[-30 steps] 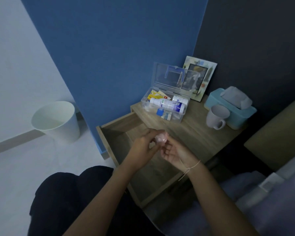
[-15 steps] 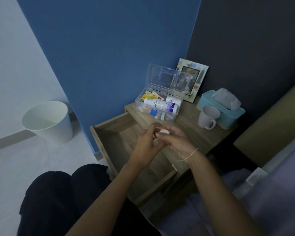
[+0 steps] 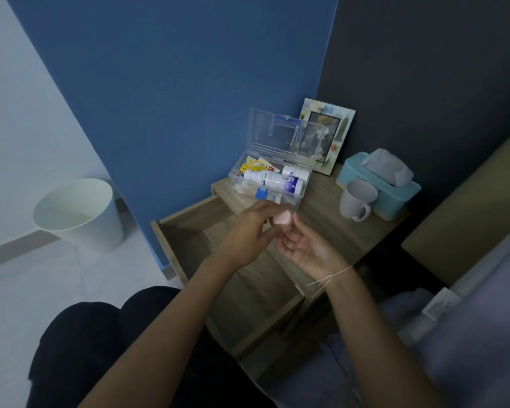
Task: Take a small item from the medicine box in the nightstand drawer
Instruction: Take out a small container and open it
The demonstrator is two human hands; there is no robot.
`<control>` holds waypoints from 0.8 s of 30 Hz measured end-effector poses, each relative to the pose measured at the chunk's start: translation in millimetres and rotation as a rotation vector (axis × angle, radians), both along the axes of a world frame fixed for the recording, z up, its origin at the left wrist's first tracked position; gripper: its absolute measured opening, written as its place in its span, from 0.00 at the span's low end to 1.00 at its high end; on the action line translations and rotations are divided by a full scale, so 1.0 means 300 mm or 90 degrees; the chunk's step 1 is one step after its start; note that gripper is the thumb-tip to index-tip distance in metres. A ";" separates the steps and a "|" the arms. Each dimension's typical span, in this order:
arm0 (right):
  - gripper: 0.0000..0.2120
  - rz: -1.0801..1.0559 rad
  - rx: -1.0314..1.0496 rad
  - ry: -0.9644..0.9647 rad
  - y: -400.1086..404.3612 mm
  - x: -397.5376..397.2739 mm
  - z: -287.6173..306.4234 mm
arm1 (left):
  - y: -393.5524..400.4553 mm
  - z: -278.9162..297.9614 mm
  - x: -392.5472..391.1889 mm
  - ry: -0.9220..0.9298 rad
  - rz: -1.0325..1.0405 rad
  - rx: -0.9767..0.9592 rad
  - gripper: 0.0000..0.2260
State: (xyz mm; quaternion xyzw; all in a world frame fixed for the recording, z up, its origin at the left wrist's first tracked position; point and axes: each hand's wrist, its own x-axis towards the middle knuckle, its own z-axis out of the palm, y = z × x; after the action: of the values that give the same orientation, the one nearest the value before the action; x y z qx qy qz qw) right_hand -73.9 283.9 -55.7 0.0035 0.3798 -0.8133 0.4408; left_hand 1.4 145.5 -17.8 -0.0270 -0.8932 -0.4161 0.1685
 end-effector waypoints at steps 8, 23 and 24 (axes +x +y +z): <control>0.15 -0.019 0.029 -0.030 -0.007 -0.008 -0.055 | 0.006 -0.029 -0.020 -0.003 0.079 -0.096 0.14; 0.19 -0.034 -0.036 -0.104 0.029 -0.008 -0.073 | 0.026 0.024 -0.028 -0.009 -0.028 -0.212 0.17; 0.21 -0.031 -0.048 -0.100 0.029 -0.009 -0.069 | 0.030 0.028 -0.034 -0.006 -0.029 -0.224 0.17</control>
State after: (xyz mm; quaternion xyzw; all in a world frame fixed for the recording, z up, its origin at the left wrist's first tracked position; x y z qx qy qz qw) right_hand -76.5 292.7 -76.4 0.0598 0.3128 -0.8349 0.4490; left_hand -8.9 154.6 -9.3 -0.0744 -0.9521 -0.2572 0.1477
